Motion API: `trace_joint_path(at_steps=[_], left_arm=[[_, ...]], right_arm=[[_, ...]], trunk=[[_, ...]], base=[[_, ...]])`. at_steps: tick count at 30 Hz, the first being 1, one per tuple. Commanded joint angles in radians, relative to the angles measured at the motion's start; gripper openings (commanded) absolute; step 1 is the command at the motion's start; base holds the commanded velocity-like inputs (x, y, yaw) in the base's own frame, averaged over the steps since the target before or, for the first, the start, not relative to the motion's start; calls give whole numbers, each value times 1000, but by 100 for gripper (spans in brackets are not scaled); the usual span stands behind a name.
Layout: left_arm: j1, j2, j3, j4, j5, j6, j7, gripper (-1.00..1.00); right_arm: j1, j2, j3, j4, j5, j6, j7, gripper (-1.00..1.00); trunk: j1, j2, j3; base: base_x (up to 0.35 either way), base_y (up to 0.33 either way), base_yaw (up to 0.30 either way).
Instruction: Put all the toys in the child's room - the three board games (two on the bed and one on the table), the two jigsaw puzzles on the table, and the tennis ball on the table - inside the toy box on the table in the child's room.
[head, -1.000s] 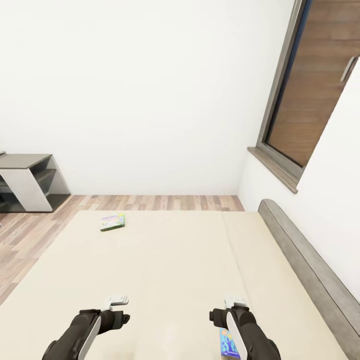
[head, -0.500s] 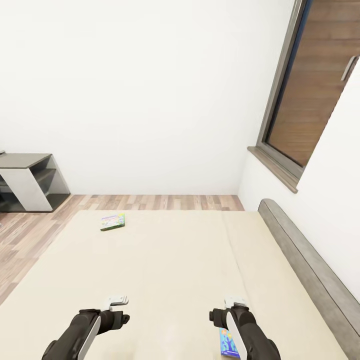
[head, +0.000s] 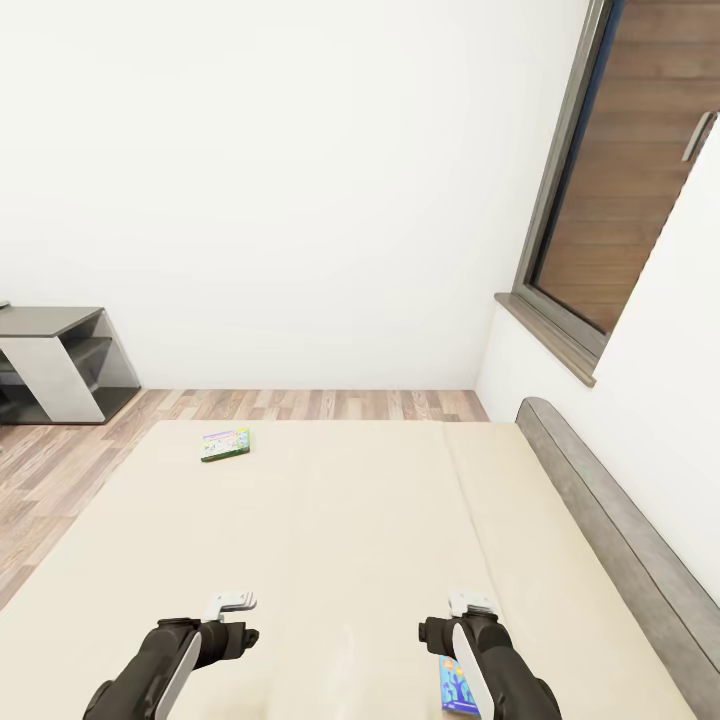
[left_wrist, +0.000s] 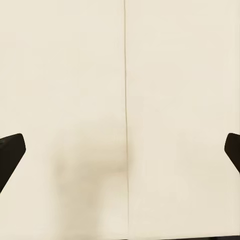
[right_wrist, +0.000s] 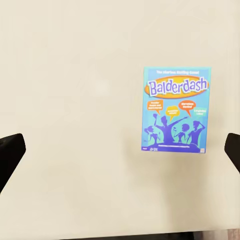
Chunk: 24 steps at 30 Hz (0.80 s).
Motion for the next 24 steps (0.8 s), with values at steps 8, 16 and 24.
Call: trace_joint_path(at_steps=[8,16,24], left_arm=[[-1,2,2,-6,1,20,-4,100],[-33,12,2,-58,-1,211,-4,100],[-55,15,2,-65,-1,259,-4,100]], right_arm=[[-1,1,-2,-4,-4,6,-4,100],[-1,1,-9,-74,-5,72,-4,100],[-1,1,-13,-113,-6,143,-4,100]], trunk=[[1,-2,-2],[1,-2,-2],[1,-2,-3]], base=[[0,0,0],[0,0,0],[0,0,0]])
